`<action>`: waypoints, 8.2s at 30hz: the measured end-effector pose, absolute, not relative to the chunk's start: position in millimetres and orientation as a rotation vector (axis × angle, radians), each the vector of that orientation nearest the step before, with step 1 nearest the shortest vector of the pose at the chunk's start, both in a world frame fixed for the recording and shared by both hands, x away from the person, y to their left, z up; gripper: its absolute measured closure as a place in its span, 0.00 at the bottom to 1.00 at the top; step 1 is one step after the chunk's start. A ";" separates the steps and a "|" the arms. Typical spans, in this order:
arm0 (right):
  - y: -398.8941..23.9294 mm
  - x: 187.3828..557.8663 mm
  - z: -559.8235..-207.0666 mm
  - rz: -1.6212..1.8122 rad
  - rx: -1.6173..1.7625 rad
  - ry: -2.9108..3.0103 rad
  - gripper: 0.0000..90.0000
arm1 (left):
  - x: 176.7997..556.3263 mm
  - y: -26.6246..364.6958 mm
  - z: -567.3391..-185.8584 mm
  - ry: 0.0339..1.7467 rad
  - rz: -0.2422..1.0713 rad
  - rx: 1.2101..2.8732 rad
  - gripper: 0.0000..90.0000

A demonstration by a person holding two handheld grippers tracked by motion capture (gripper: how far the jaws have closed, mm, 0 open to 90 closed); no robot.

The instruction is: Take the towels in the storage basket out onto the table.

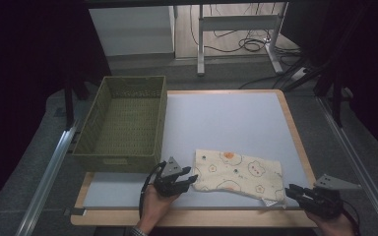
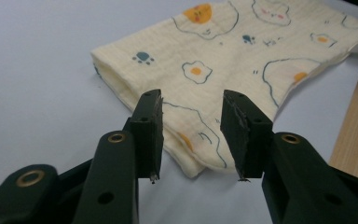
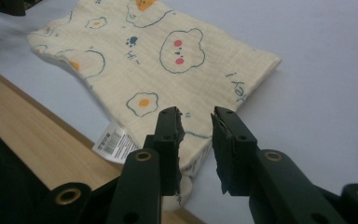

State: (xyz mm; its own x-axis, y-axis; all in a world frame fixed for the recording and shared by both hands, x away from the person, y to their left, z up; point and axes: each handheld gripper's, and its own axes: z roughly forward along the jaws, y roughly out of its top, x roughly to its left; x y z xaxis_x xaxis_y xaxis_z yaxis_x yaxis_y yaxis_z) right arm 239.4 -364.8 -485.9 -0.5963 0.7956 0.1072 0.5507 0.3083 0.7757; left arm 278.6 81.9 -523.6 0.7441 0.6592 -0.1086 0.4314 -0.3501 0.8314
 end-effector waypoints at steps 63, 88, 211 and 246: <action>-349.0 348.5 -518.6 1.012 1.303 2.232 0.66 | 394.2 45.5 -538.9 1.079 0.378 2.080 0.52; -325.4 411.3 -512.2 0.958 1.232 2.249 0.92 | 353.3 60.3 -530.0 0.997 0.391 2.041 0.74; -234.1 288.1 -486.8 1.246 0.856 2.452 0.94 | 401.9 -27.6 -489.1 0.739 0.327 2.029 0.98; -336.9 291.0 -496.7 1.182 1.154 2.292 0.94 | 433.6 -152.6 -493.1 0.531 0.317 2.164 0.97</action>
State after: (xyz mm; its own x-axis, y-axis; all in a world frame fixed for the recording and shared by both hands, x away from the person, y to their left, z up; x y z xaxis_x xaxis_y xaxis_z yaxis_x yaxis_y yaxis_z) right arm 291.0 -336.9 -496.7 -0.6250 0.7764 0.0811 0.5162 0.3331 0.7891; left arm 433.6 -152.6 -493.1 0.8771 0.4788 0.0376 0.2596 -0.5384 0.8017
